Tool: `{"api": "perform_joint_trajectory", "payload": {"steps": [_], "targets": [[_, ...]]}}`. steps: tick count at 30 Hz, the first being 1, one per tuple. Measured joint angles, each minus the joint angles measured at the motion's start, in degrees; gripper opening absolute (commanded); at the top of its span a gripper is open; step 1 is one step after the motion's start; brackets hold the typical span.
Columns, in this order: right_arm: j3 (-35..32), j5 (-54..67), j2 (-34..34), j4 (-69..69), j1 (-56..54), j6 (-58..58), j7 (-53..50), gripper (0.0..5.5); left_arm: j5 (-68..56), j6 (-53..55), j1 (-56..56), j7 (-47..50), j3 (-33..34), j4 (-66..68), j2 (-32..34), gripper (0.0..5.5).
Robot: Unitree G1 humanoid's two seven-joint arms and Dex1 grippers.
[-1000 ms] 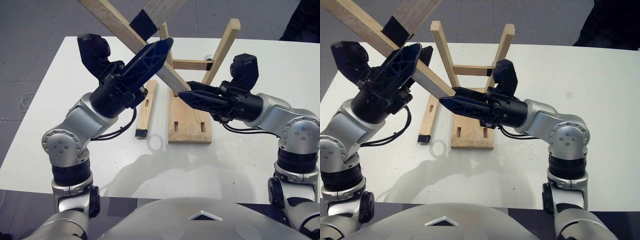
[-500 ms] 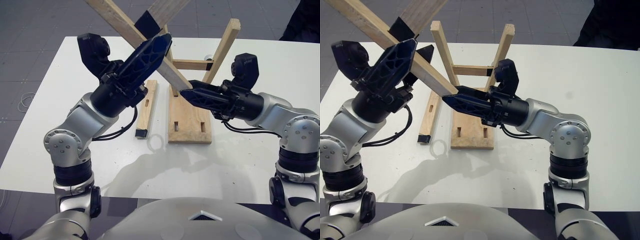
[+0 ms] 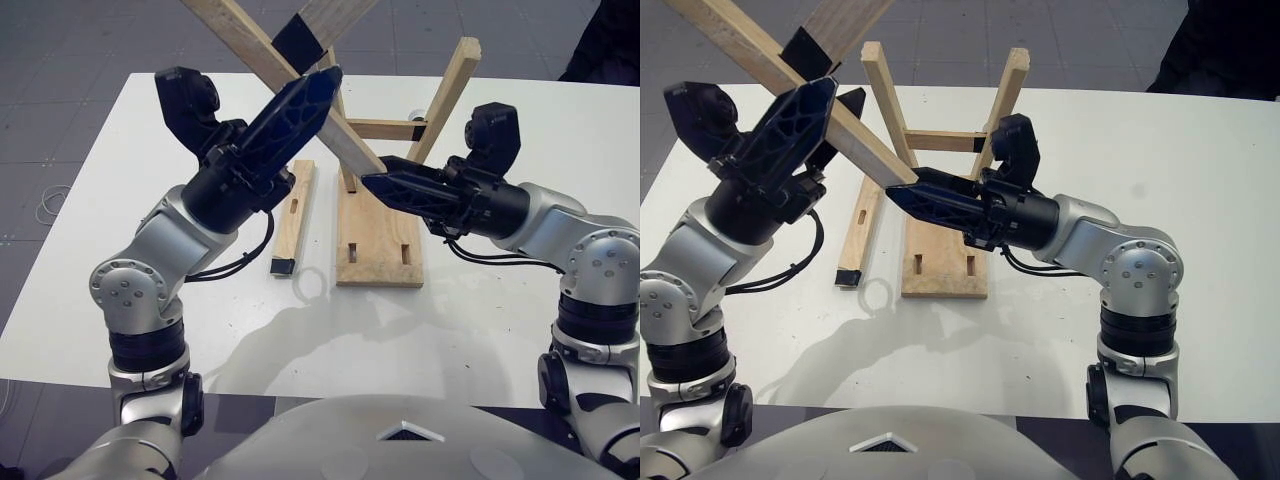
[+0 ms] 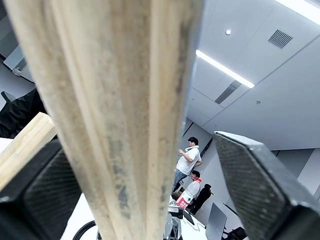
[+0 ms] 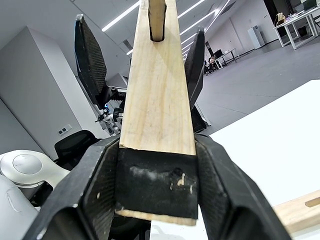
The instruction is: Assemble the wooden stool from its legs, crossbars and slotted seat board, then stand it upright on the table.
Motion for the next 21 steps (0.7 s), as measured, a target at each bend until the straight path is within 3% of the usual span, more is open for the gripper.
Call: {"api": "perform_joint_trajectory", "payload": {"steps": [10, 21], "targets": [[0.0, 0.6, 0.0, -0.1, 0.0, 0.0, 1.6, 2.04, -1.2, -0.1, 0.5, 0.3, 0.1, 0.0, 0.0, 2.21], [0.2, 1.8, 0.1, 0.0, -0.3, 0.3, 0.6, 2.04, -1.2, -0.1, 1.2, -0.6, 0.6, -0.1, 0.2, 2.18]]}}
